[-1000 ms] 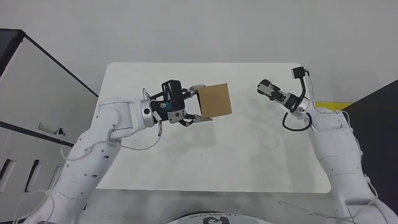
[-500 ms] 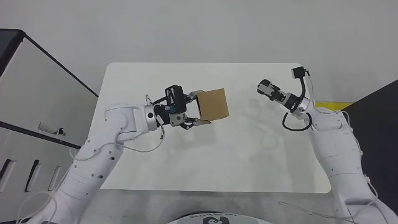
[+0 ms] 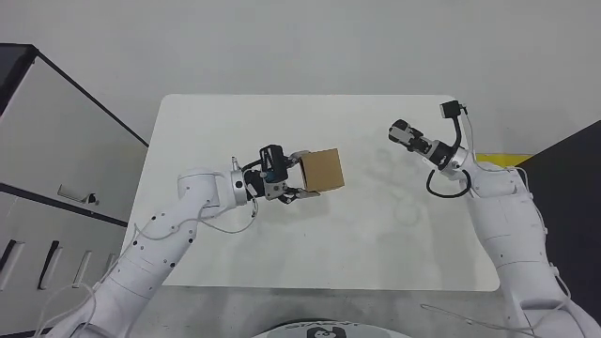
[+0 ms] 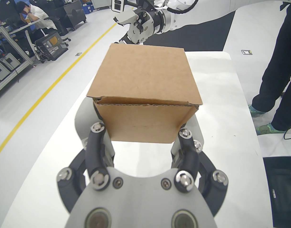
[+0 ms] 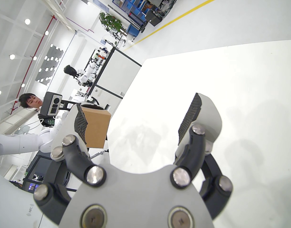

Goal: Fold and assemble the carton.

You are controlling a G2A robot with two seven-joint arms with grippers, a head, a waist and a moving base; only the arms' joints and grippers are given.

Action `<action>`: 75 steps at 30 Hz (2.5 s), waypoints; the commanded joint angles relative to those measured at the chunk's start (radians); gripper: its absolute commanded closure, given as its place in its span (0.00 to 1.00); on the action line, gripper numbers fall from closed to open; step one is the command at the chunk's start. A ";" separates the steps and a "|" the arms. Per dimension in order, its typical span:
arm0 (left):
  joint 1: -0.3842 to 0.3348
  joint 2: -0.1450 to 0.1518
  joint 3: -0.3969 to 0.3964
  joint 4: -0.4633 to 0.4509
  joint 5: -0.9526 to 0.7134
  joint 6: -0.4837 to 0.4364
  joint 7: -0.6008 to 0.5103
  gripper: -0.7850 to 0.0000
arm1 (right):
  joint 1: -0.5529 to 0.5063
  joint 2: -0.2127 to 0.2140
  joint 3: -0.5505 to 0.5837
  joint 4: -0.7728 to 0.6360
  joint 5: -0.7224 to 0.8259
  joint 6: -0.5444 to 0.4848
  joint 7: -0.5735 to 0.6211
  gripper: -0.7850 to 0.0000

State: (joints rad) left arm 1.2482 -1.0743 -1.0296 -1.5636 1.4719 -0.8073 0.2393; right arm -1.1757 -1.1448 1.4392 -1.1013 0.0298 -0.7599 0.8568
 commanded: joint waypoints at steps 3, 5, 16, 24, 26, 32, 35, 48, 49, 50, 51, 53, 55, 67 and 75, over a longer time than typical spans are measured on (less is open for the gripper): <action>0.003 0.000 0.002 -0.001 -0.001 0.006 -0.003 1.00 | 0.000 0.000 0.000 0.000 0.000 0.000 0.000 0.00; 0.007 -0.003 0.012 0.017 -0.008 0.008 0.001 1.00 | 0.000 0.000 0.000 0.000 0.000 0.000 0.000 0.00; -0.096 -0.056 0.163 0.289 -0.006 0.052 0.148 1.00 | 0.000 0.000 0.000 0.000 0.000 0.000 0.000 0.00; -0.175 -0.104 0.257 0.451 0.010 0.114 0.216 1.00 | 0.000 0.000 0.000 0.000 0.000 0.000 0.000 0.00; -0.190 -0.115 0.275 0.486 0.011 0.124 0.222 1.00 | 0.000 0.000 0.000 0.000 0.000 0.000 0.000 0.00; -0.221 -0.144 0.318 0.575 -0.002 0.131 0.250 1.00 | 0.000 0.000 0.000 0.000 0.000 0.000 0.000 0.00; -0.231 -0.155 0.330 0.610 -0.011 0.132 0.262 1.00 | 0.000 0.000 0.000 0.000 0.000 0.000 0.000 0.00; -0.250 -0.188 0.366 0.710 -0.009 0.157 0.291 0.70 | 0.000 0.000 0.000 0.000 0.000 0.000 0.000 0.00; -0.252 -0.190 0.367 0.714 -0.009 0.157 0.294 0.65 | 0.000 0.000 0.000 0.000 0.000 0.000 0.000 0.00; -0.254 -0.192 0.368 0.718 -0.008 0.157 0.297 0.56 | 0.000 0.000 0.000 0.000 0.000 0.000 0.000 0.00; -0.255 -0.193 0.369 0.722 -0.007 0.157 0.299 0.36 | 0.000 0.000 0.000 0.000 0.000 0.000 0.000 0.00; -0.257 -0.196 0.370 0.728 -0.006 0.159 0.302 0.00 | 0.000 0.000 0.000 0.000 0.000 0.000 0.000 0.00; -0.259 -0.198 0.372 0.733 -0.004 0.154 0.301 0.00 | 0.000 0.000 0.000 0.000 0.000 0.000 0.000 0.00; -0.247 -0.168 0.332 0.689 0.058 0.127 0.355 0.00 | 0.000 0.000 0.000 0.000 0.000 0.000 0.000 0.00; -0.187 -0.099 0.203 0.546 0.066 0.072 0.369 0.00 | 0.000 0.000 0.000 0.000 0.000 0.000 0.000 0.00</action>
State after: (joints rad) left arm 1.0487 -1.1846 -0.8011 -0.9933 1.5401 -0.7304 0.6117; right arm -1.1757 -1.1447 1.4392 -1.1013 0.0298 -0.7599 0.8568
